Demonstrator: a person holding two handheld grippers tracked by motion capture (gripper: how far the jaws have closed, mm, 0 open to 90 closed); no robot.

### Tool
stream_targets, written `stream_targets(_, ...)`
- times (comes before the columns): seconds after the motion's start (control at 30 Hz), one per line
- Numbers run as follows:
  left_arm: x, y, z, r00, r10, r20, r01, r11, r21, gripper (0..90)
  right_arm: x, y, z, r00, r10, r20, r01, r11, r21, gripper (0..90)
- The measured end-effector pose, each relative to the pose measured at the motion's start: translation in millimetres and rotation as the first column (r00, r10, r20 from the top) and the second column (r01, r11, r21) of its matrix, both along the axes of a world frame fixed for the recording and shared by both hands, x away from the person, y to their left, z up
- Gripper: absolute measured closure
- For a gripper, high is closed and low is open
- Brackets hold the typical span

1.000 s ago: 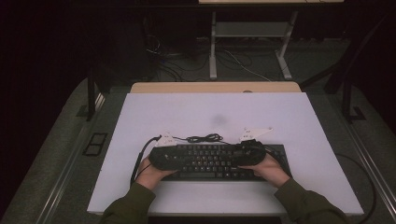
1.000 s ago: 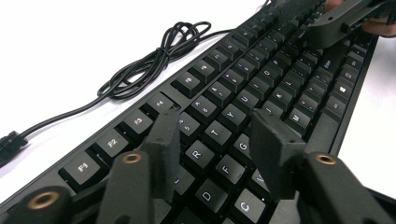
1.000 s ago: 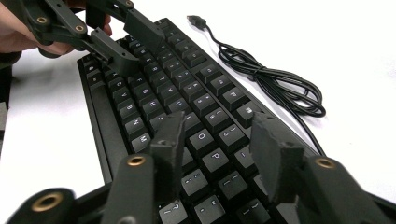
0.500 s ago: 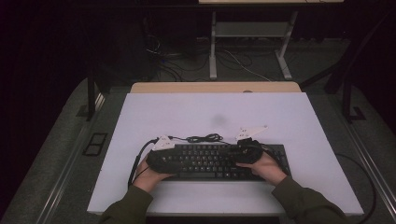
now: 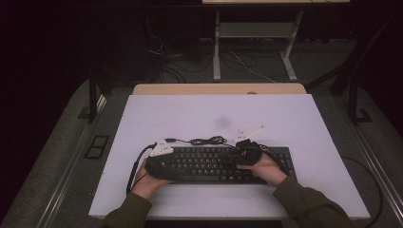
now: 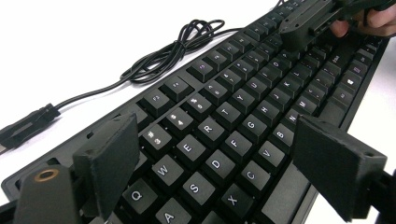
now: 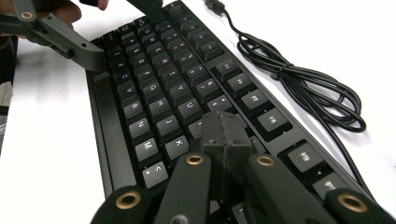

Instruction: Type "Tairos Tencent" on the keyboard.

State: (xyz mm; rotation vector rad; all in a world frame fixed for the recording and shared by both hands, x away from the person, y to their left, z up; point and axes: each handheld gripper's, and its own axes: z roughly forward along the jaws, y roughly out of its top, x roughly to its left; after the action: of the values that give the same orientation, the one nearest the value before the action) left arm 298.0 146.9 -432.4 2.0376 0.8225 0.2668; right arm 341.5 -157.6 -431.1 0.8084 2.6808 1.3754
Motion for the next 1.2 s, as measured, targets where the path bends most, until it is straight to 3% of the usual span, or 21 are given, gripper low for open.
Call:
stream_targets(0.33,-3.8,5.2,-0.5,0.9998,0.02,-0.002,-0.02,0.9998,-0.002,12.0,2.8,7.4,-2.1,0.9998,0.019,-0.003,-0.019,1.0,-0.018,89.3)
stream_targets(1.2,-3.9,4.4,-1.2,0.9999,0.016,-0.006,-0.016,0.9999,0.006,12.1,2.2,12.7,-7.5,0.9995,0.031,0.003,-0.031,0.997,-0.069,89.4)
